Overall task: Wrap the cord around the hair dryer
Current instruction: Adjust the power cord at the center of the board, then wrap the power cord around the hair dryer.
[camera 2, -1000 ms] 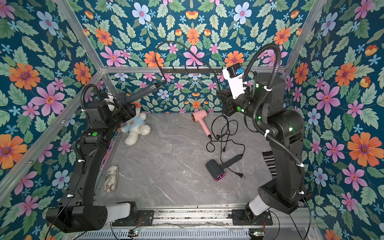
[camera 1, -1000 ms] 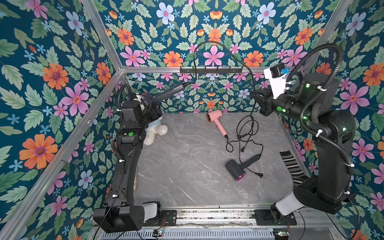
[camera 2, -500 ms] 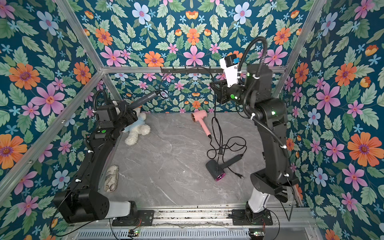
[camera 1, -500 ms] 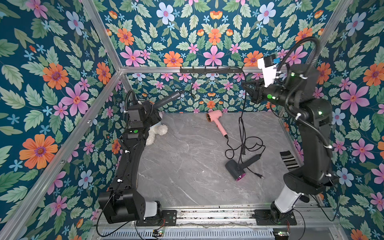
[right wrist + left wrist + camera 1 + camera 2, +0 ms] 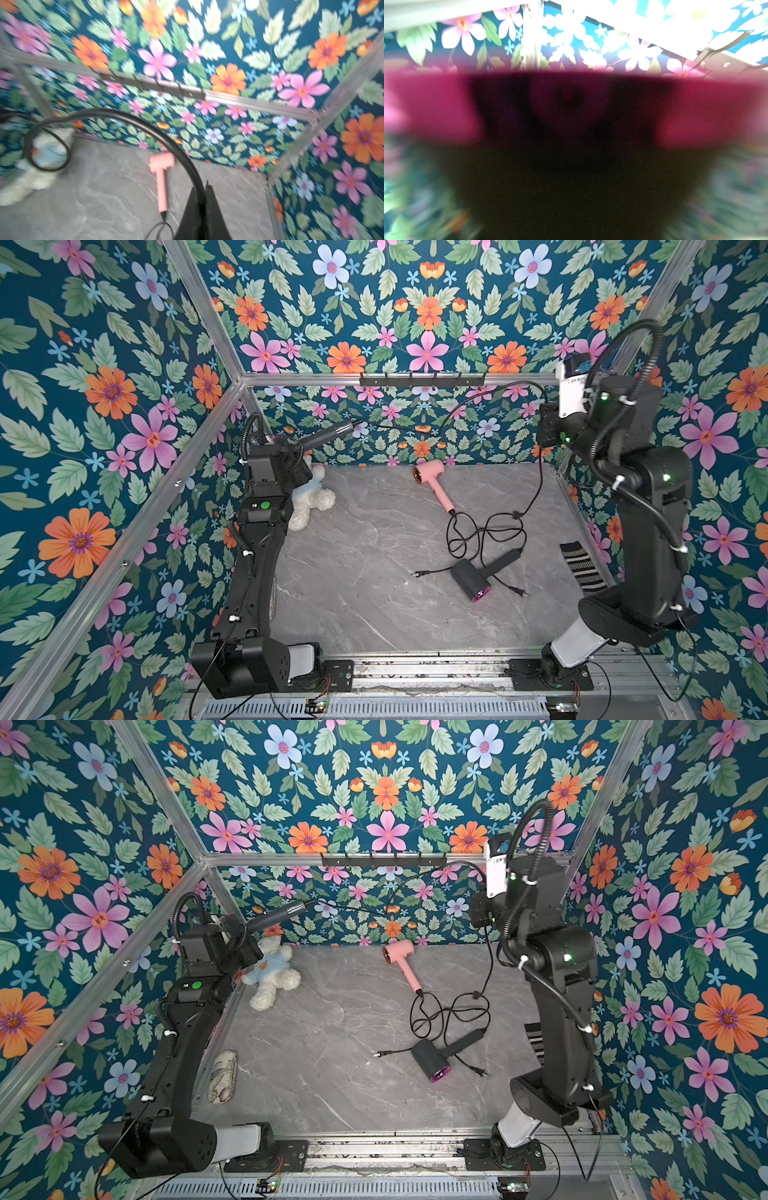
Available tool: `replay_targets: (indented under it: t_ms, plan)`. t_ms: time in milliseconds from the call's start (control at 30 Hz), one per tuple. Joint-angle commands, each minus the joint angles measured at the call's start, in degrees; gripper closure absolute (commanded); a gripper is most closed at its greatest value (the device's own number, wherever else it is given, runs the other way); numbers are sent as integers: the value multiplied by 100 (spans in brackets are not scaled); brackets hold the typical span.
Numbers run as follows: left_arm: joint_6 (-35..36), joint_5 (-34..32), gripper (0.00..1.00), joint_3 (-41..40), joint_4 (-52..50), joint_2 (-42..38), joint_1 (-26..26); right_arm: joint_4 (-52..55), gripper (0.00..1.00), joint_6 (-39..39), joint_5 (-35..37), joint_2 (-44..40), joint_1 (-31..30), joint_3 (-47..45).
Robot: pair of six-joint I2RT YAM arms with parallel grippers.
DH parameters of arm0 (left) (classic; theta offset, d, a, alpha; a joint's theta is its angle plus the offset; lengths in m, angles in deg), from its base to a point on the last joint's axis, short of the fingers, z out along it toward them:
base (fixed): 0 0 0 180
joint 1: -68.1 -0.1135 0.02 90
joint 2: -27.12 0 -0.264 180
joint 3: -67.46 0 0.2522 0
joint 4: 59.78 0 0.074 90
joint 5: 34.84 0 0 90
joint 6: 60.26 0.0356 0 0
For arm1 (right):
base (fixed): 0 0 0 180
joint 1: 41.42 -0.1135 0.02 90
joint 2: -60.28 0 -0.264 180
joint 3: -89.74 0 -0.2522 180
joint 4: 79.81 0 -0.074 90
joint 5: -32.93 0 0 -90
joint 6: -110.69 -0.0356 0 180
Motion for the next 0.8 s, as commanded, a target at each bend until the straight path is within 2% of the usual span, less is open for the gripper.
replay_targets:
  t_ms: [0,67,167,267,400,467,600,767]
  plan:
    - [82,-143,100,55,127,16,-6,-1022,100,-502,-2031,-347,-13,-351]
    - [50,21,100,46,128,1,-6,-799,100,-641,-2261,-307,-12,-195]
    - [36,358,100,45,38,-1,18,-71,100,-643,-2084,-111,-70,-158]
    - [78,582,100,55,-88,-10,173,397,100,-264,-1277,-85,-523,-922]
    - [126,612,100,90,-219,74,445,238,100,354,-387,-250,-1607,-2462]
    - [203,611,100,159,-322,205,649,161,100,419,-126,-194,-1915,-2746]
    - [436,693,100,160,-515,438,1211,-74,100,336,-126,-40,-1969,-2836]
    - [663,666,100,-235,-621,555,1714,-160,100,413,-134,165,-1970,-2446]
